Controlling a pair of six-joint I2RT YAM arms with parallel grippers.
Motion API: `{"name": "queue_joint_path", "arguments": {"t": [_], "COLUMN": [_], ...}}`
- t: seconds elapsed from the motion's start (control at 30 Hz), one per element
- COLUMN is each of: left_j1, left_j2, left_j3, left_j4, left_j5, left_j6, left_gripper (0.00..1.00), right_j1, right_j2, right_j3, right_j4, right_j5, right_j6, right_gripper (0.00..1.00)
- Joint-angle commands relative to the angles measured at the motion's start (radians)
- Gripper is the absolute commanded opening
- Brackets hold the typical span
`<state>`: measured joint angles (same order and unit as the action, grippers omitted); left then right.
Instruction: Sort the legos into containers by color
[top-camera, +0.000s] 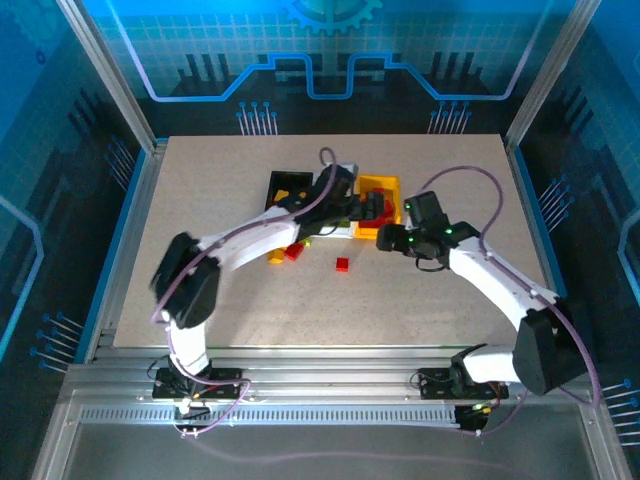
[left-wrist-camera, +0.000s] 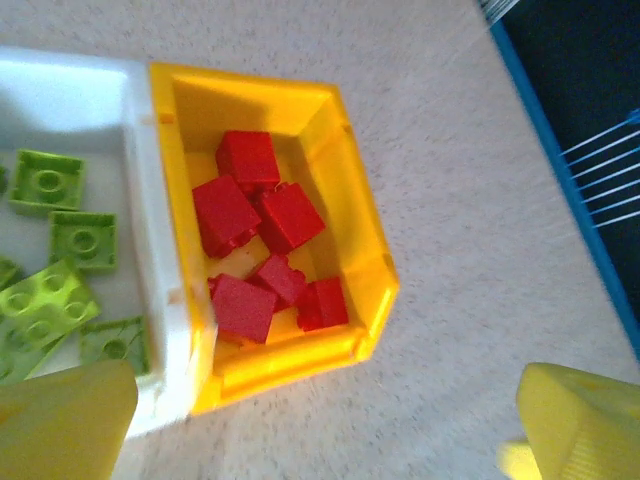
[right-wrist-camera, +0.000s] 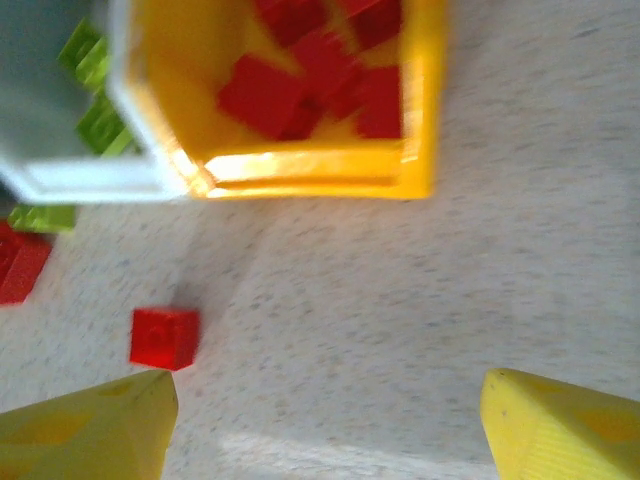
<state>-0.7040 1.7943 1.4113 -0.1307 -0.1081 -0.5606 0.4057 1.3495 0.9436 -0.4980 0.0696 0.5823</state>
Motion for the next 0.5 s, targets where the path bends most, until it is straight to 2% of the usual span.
{"name": "queue_joint_path", "arguments": {"t": [0.0, 0.1, 0.3, 0.47], "left_j1": [0.003, 0.004, 0.01, 0.036], "left_j2": [-0.189, -0.354, -0.608, -0.772], "left_j3": [-0.18, -0.362, -0.622, -0.794], "left_j4": [0.078, 0.06, -0.092, -0.141], "left_j5": [-0.035, -0.102, -0.254, -0.302], "left_j6": [-0.034, -0.048, -0.094, -0.159], "left_gripper": [0.99, 0.99, 0.99, 0.99], "right_j1": [0.085, 0.155, 0.249, 0.291], "right_j2": [0.072, 0.154, 0.325, 0.467], "right_j3": [0.057, 0.098, 0.187, 0.284], "right_j4": [0.027, 0.038, 0.034, -0.024], "right_j5": [-0.014, -0.007, 0.012, 0.082], "right_j6": [-0.022, -0.022, -0.015, 0.001], "right_gripper": [0.81, 0.81, 0.8, 0.76]}}
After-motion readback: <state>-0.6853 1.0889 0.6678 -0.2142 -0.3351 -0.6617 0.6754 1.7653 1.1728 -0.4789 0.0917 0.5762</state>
